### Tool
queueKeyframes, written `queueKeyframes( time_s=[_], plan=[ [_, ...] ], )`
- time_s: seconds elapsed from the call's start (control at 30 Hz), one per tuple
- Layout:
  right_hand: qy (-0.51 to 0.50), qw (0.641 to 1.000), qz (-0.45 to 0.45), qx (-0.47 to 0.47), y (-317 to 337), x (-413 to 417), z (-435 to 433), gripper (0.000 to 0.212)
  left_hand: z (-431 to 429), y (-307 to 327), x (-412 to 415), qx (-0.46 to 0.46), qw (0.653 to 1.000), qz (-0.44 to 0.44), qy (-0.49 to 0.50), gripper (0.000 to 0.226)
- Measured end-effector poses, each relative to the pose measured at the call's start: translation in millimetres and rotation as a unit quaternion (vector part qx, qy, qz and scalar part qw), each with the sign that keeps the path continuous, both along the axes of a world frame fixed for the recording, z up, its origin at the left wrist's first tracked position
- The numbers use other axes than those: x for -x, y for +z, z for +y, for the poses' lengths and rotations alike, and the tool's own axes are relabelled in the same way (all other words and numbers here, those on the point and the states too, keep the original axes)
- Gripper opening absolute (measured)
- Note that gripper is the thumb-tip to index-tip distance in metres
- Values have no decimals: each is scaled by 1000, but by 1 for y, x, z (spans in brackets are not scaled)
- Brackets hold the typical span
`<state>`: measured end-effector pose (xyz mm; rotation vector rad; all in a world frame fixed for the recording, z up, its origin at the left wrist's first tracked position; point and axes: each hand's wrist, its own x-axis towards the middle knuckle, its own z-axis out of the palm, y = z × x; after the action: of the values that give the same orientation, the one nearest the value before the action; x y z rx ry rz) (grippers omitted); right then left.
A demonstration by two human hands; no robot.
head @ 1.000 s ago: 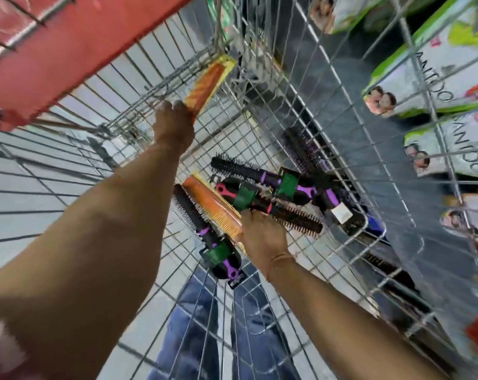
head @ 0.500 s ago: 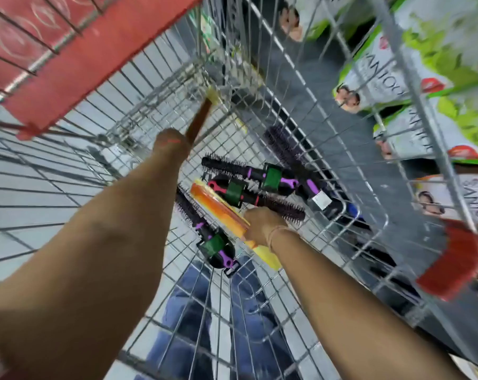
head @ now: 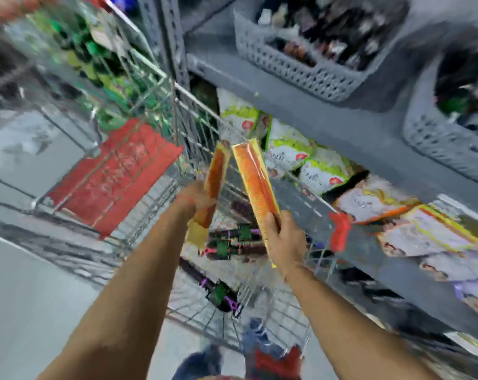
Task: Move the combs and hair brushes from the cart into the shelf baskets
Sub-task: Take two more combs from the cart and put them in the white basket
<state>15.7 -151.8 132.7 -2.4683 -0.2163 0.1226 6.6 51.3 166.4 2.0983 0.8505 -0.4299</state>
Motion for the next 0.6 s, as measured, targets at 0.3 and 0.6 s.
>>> queueKeyframes(
  time_s=[0.3,0.6],
  plan=[
    [-118,936,-163,-290,113,-35,-32,35,-92,110,-18,227,919,-323,-7,21],
    [-234,851,-343,-322,225,-128,-232,16,-303,230,-145,210,886,-409,-58,12]
  ],
)
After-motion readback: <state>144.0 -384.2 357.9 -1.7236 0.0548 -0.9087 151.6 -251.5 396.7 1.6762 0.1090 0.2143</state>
